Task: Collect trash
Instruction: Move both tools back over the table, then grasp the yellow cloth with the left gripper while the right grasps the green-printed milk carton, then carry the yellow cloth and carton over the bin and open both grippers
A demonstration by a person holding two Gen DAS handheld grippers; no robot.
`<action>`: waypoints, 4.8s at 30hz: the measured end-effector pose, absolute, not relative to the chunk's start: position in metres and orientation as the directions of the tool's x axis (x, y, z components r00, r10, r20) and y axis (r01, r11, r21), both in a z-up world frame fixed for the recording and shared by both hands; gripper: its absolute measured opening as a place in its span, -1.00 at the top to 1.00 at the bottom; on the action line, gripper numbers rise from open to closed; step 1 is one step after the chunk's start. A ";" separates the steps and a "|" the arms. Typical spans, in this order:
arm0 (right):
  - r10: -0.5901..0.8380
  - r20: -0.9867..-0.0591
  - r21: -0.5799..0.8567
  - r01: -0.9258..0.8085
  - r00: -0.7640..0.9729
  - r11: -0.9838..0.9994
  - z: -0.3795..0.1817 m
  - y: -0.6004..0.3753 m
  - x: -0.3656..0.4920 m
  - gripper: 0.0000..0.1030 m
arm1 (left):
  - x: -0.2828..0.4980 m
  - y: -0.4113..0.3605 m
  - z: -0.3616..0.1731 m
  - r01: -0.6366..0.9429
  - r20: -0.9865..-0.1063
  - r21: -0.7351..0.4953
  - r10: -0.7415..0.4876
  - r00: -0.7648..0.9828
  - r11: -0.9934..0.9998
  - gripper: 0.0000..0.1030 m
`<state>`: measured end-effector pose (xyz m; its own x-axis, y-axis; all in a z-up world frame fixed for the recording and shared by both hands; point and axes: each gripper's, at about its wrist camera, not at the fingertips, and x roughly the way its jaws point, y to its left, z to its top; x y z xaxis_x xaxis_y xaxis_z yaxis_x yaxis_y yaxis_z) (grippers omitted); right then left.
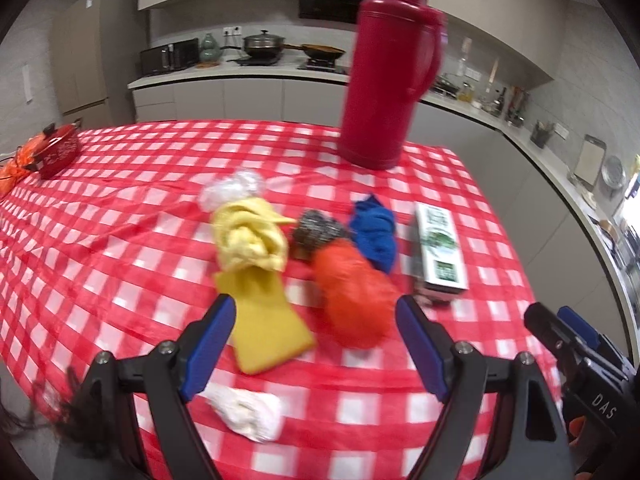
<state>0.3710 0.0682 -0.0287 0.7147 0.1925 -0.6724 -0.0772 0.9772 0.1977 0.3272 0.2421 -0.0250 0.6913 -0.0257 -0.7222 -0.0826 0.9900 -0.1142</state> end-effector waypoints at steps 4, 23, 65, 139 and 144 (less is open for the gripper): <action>0.198 -0.678 0.193 -0.088 0.708 0.977 -0.032 0.087 0.385 -0.67 | 0.336 0.263 -0.028 -0.112 -0.728 -0.111 -0.003 0.686 0.988 -0.61; 0.115 -0.725 0.148 -0.010 0.679 0.989 -0.066 0.108 0.457 -0.67 | 0.404 0.303 -0.059 -0.129 -0.754 -0.077 0.027 0.656 0.989 -0.61; 0.120 -0.725 0.177 0.015 0.679 0.984 -0.074 0.049 0.435 -0.08 | 0.378 0.253 -0.027 0.015 -0.664 -0.194 -0.143 0.734 0.981 0.29; -0.013 -0.867 0.221 0.410 0.497 0.885 -0.190 -0.383 0.275 -0.43 | 0.313 -0.223 -0.146 0.438 -0.875 -0.160 -0.332 0.351 0.885 0.05; -0.027 -0.849 0.240 0.430 0.528 0.870 -0.182 -0.396 0.274 -0.48 | 0.321 -0.222 -0.143 0.393 -0.881 -0.146 -0.300 0.366 0.908 -0.31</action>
<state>0.2744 -0.3959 -0.1822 0.5279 -0.0267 -0.8489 0.4300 0.8703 0.2401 0.3209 -0.2221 -0.1433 0.3656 -0.3001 -0.8811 0.3930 0.9078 -0.1462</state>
